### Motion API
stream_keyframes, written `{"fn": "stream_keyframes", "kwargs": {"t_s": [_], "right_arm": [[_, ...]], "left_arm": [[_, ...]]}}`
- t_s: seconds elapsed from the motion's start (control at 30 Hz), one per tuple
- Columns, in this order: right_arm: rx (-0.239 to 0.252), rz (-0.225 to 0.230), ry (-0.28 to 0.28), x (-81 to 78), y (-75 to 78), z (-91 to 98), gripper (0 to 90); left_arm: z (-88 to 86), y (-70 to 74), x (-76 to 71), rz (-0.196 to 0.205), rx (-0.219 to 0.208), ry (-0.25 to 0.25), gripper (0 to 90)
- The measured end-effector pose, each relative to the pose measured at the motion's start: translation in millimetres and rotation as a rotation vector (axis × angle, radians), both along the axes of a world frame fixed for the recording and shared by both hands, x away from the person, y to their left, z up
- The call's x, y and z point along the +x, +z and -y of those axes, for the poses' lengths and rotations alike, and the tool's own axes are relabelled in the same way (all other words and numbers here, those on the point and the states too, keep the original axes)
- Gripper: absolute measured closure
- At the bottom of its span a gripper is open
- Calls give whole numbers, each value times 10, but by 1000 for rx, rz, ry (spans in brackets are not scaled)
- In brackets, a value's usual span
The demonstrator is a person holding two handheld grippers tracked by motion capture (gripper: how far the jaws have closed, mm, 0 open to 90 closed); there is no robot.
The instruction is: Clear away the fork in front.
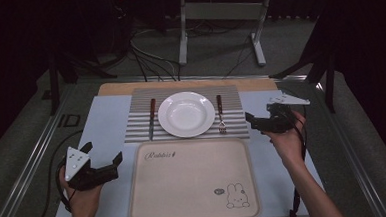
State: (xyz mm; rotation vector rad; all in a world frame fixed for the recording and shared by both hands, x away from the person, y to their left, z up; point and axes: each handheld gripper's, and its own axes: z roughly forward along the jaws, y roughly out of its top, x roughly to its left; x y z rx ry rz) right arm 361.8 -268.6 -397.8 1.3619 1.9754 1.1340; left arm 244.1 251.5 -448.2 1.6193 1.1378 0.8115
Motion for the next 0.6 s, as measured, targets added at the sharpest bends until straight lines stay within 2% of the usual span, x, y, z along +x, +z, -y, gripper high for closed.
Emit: {"fn": "stream_keyframes", "kwargs": {"t_s": [0.43,0.6], "right_arm": [[-29,-18,-6,172,16,-87,112],[-20,-32,-20,282,26,-109,112]], "left_arm": [[-1,-1,1,0,1,2,0],[-3,-3,2,0,-1,4,0]]}}
